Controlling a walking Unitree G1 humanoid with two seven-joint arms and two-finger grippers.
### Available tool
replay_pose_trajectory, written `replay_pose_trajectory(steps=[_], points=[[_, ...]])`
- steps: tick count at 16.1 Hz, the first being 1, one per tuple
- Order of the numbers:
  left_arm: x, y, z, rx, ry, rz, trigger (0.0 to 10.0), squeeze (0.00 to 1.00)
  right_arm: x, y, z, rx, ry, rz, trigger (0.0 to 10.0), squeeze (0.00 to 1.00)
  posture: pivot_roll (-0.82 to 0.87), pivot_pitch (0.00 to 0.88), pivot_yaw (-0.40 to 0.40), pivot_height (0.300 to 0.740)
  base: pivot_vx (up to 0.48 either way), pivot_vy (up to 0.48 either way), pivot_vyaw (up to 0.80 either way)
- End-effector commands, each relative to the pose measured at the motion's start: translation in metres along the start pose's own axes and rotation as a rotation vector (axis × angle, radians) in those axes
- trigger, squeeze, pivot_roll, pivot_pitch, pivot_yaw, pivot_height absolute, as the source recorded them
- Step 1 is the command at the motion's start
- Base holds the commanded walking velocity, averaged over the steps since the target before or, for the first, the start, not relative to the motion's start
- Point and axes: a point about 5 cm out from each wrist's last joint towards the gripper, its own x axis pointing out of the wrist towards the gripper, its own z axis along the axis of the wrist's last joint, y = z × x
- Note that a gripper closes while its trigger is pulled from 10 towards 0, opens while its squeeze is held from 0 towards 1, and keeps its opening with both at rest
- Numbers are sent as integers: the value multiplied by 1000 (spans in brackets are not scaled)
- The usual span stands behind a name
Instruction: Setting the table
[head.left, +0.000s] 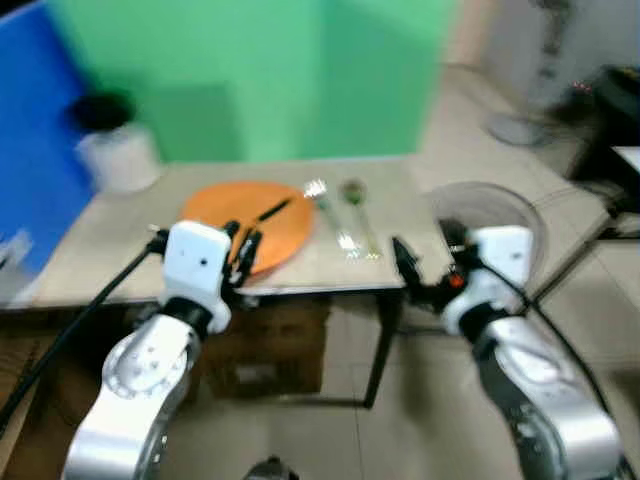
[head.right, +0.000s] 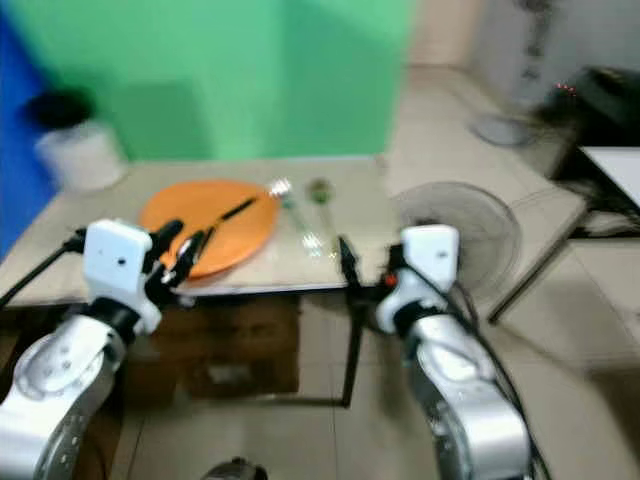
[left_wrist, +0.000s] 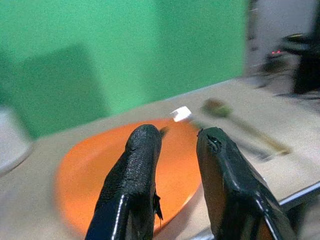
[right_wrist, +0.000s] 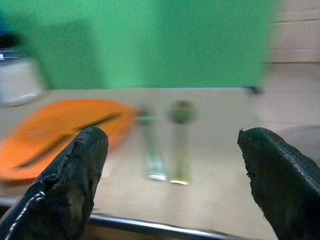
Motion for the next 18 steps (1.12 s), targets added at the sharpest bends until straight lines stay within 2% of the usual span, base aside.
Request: replay_pose_trajectory(steps=[1,2,6,18], points=[[-1,-2,2,1,-10,-3,10000,0,-1,-4,3,-17,-9,-7,10000,1000,167,0,6,740,0,0,800],[-1,-2,3,0,-10,-3,10000,0,-1,-4,3,-17,-9,-8,10000,1000,168,0,6,740,0,0,800],[-1,-2,3,-2,-11,-9,10000,0,-1,-8,2,4,-11,-40,10000,1000,165,0,11,740,196,0,0],[0,-3,4,-8,-11,-25,10000,0,-1,-7,3,14,-13,-52,10000,1000,159,0,17,740,331,0,0]])
